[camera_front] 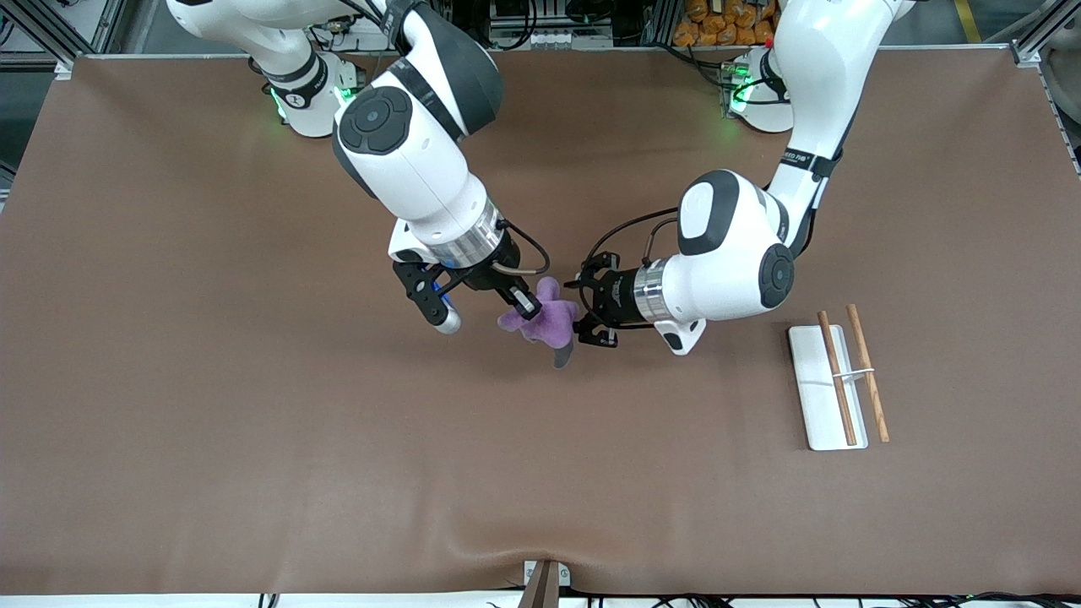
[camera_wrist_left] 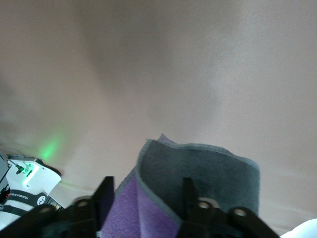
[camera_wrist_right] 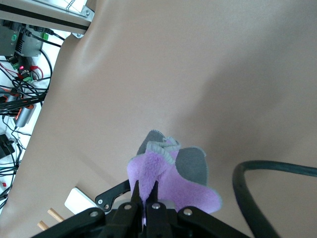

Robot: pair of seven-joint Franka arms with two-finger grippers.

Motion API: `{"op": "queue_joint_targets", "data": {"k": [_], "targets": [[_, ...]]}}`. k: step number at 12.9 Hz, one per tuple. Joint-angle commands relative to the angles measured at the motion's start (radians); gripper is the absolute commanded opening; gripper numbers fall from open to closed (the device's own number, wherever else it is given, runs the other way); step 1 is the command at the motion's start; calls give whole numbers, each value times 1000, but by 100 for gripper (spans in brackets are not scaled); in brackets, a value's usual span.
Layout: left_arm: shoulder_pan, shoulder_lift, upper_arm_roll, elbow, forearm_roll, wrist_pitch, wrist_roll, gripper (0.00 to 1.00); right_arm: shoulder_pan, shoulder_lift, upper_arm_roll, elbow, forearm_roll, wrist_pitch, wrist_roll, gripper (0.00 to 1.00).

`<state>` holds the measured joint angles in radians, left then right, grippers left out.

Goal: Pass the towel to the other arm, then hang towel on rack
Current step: 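Grasp the towel with the left gripper beside the right gripper, then open the right gripper while the left gripper pulls the towel away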

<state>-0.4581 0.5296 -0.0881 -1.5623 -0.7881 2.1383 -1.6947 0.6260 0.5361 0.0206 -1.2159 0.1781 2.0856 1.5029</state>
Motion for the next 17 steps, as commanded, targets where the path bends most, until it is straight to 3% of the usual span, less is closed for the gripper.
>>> {"op": "queue_joint_targets", "data": {"k": [1, 2, 3, 7, 12, 13, 14, 15, 16, 17], "targets": [[-5, -2, 2, 2, -20, 18, -14, 20, 17, 7, -14, 12, 18, 7, 14, 0], [-5, -2, 4, 7, -16, 18, -4, 2, 17, 7, -14, 10, 18, 7, 14, 0], [4, -3, 4, 10, -7, 18, 1, 0, 17, 7, -14, 10, 18, 7, 14, 0], [12, -16, 14, 50, 16, 11, 23, 0, 15, 5, -14, 10, 18, 7, 13, 0], [21, -97, 11, 51, 306, -21, 36, 0, 12, 4, -16, 12, 17, 5, 10, 0], [28, -114, 16, 53, 340, -41, 47, 0, 3, 4, -15, 12, 18, 1, 8, 48], [42, -125, 13, 57, 395, -67, 73, 0, 1, 4, -16, 10, 18, -1, 8, 86], [53, -135, 13, 65, 436, -92, 101, 0, -2, 1, -16, 12, 18, -4, 4, 90], [62, -146, 14, 65, 452, -104, 134, 0, -3, -2, -18, 10, 17, -6, 0, 100], [84, -160, 14, 65, 452, -113, 176, 0, -8, -4, -19, 12, 17, -6, -3, 100]]}}
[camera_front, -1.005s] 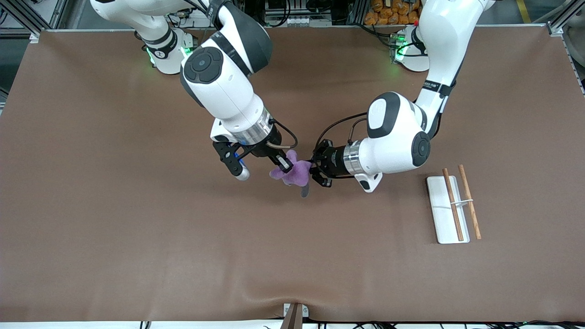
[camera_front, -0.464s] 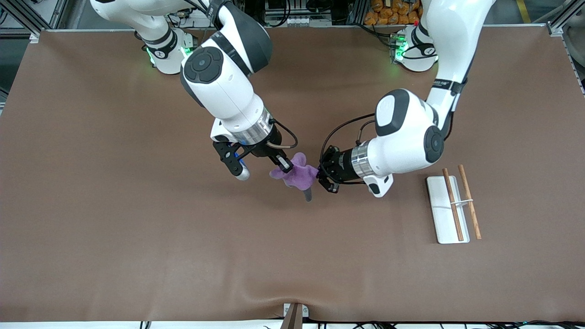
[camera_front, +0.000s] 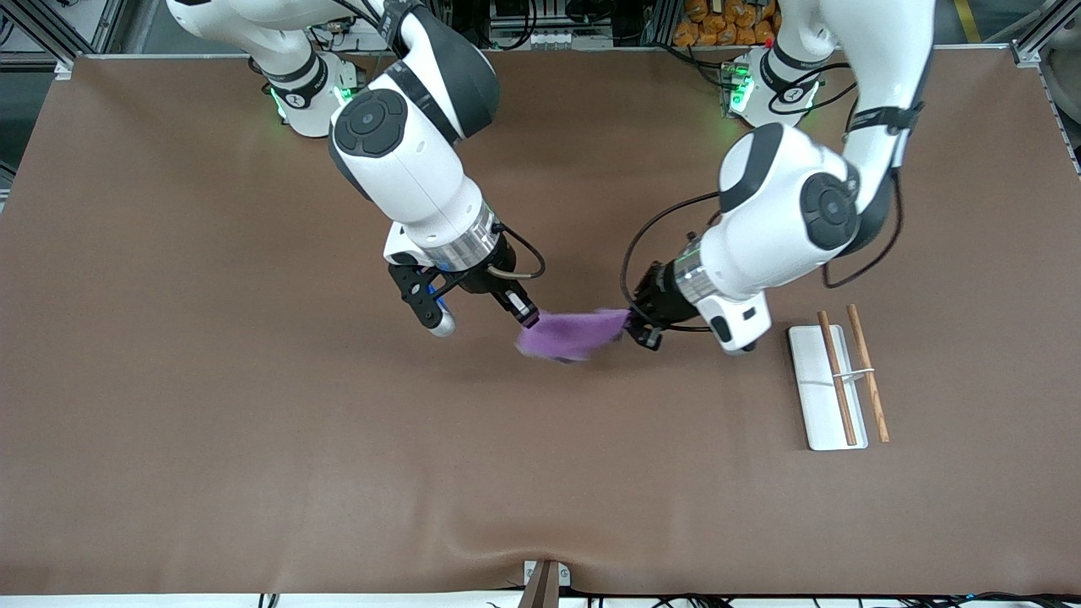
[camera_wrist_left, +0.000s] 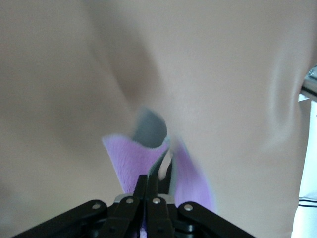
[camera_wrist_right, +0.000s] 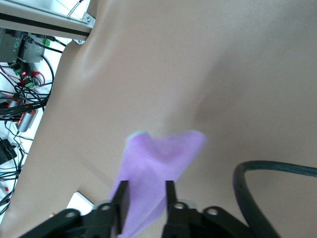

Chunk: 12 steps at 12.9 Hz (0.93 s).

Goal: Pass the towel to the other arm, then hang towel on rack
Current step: 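Open the right gripper while the left gripper pulls the towel away, then carry the towel over the dowel rack while the right gripper withdraws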

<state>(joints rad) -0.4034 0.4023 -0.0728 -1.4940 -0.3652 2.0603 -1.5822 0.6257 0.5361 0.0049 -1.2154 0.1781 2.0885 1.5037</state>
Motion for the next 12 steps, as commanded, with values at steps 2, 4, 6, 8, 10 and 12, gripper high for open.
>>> {"op": "queue_joint_targets", "data": {"k": [2, 4, 6, 8, 10, 12], "targets": [[70, -49, -1, -3, 29, -75, 170, 0, -30, -7, -3, 11, 18, -10, -8, 100], [116, -59, 1, -2, 35, -133, 299, 0, -58, -24, -3, 10, 17, -30, -72, 100], [175, -66, 1, -2, 70, -189, 449, 0, -116, -48, -3, 10, 17, -141, -208, 100], [222, -65, -1, -3, 136, -236, 620, 0, -187, -88, -6, 5, 14, -243, -381, 100], [259, -60, 1, -5, 164, -249, 726, 0, -289, -116, -5, 4, 18, -358, -582, 100], [304, -56, -1, -5, 198, -249, 824, 0, -371, -131, -5, 0, 18, -436, -727, 100]]}}
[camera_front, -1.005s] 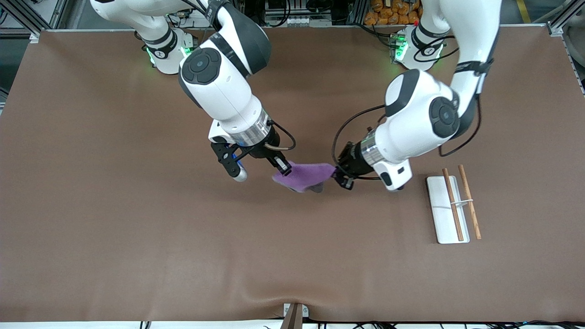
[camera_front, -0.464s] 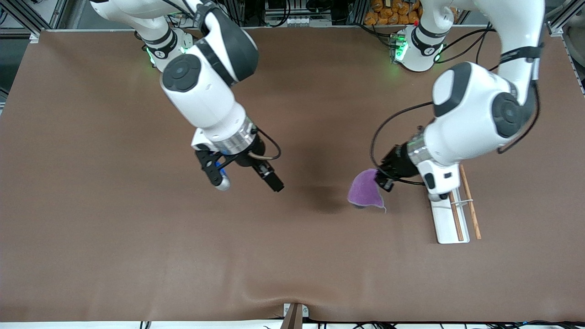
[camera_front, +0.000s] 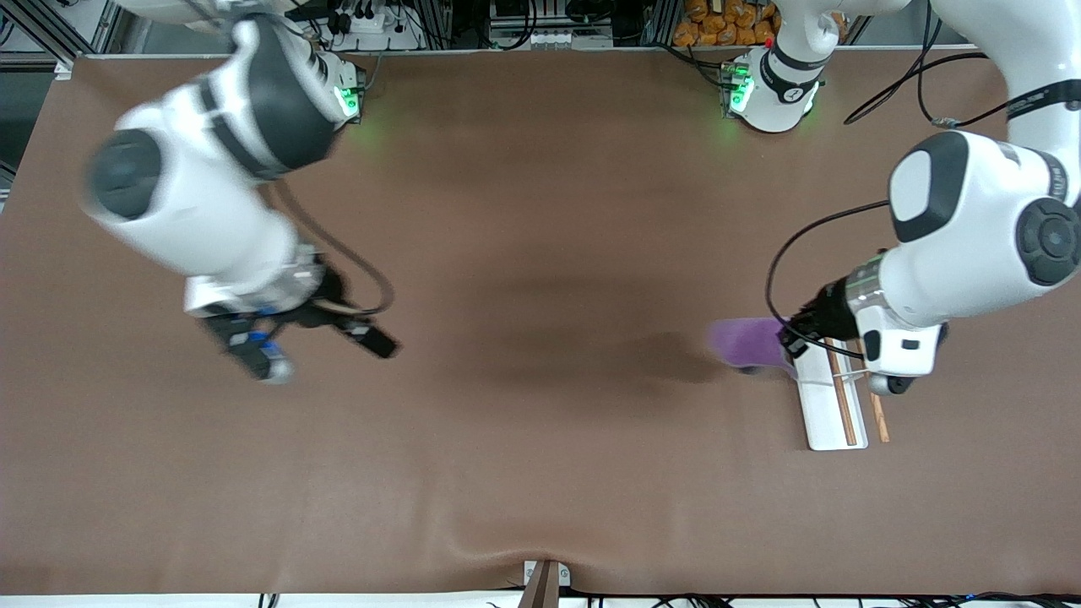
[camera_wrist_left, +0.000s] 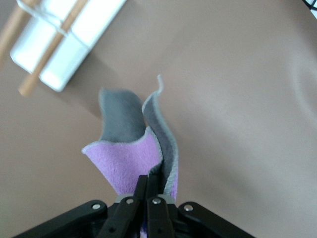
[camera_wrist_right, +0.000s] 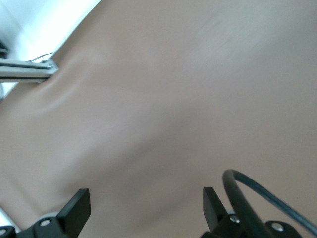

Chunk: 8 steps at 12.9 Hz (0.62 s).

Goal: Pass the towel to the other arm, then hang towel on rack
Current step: 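Carry the towel over the dowel rack while the right gripper withdraws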

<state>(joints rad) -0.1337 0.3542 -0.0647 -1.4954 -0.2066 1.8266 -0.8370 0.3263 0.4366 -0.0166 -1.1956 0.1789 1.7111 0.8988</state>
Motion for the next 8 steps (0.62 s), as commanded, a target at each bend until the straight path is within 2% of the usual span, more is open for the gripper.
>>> {"op": "queue_joint_targets", "data": {"k": [1, 4, 8], "targets": [[46, -1, -9, -6, 44, -15, 125, 0, -104, -36, 17, -19, 16, -91, -186, 100], [74, 32, -9, -5, 91, -10, 232, 0, -212, -77, 14, -47, 11, -183, -460, 100], [118, 63, -9, -5, 213, 0, 359, 0, -315, -195, 12, -176, -53, -197, -783, 100]]}}
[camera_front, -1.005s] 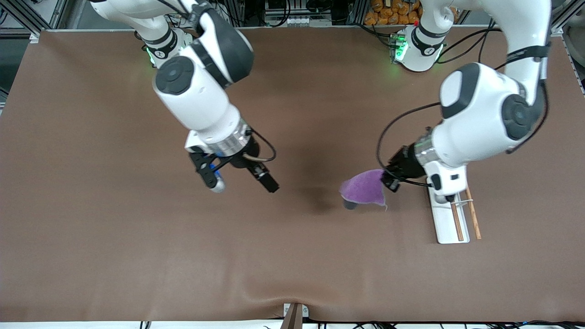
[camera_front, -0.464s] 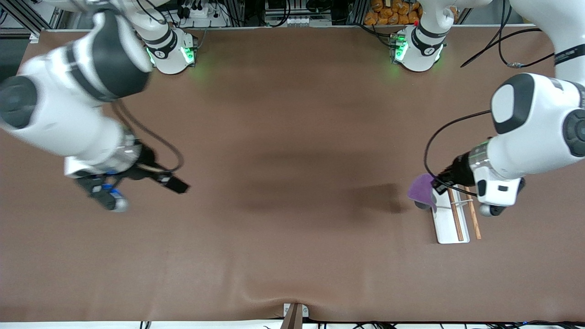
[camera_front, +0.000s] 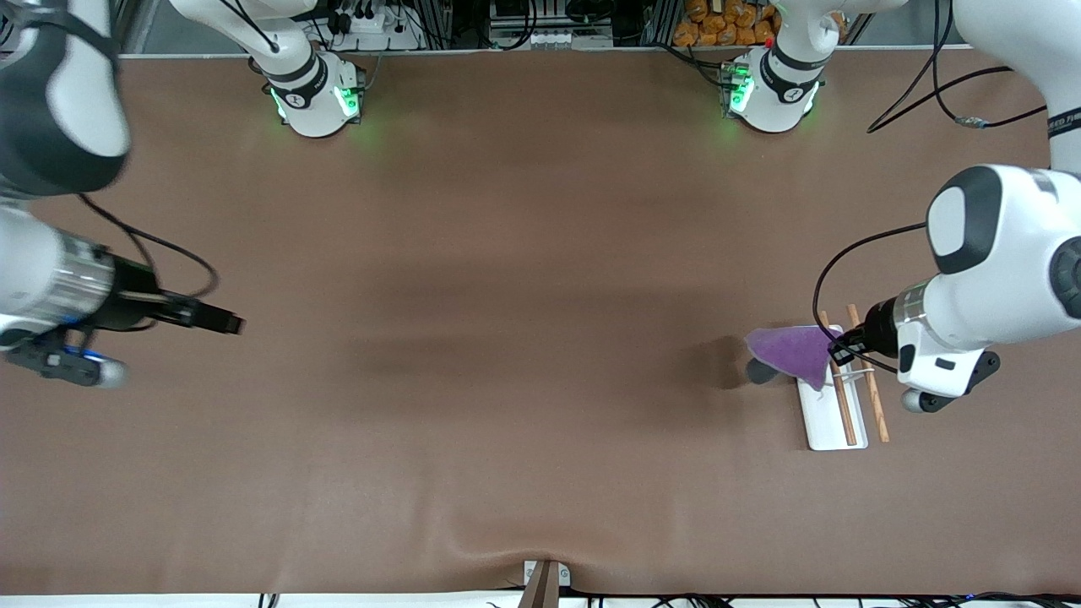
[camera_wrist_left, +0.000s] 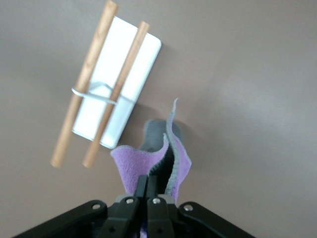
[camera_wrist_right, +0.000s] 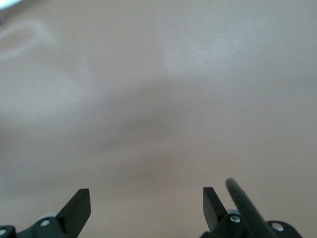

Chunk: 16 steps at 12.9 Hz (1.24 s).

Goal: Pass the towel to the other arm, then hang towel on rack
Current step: 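Carry the towel over the dowel rack while the right gripper withdraws, then lower the towel onto the dowels and open the left gripper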

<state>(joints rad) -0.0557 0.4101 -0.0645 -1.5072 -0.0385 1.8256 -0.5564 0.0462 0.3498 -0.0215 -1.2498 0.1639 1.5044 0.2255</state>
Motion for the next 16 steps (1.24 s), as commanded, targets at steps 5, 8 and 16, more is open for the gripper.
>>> {"op": "queue_joint_targets", "data": {"k": [5, 8, 16], "targets": [[149, 24, -9, 10, 48, 35, 326, 0, -42, -225, 17, -200, -214, 10, -348, 100], [200, 44, -9, 8, 49, 93, 443, 0, -40, -259, 18, -197, -257, 7, -406, 100], [306, 124, -11, 7, 42, 219, 647, 0, -60, -262, 25, -165, -242, -73, -390, 100]]}}
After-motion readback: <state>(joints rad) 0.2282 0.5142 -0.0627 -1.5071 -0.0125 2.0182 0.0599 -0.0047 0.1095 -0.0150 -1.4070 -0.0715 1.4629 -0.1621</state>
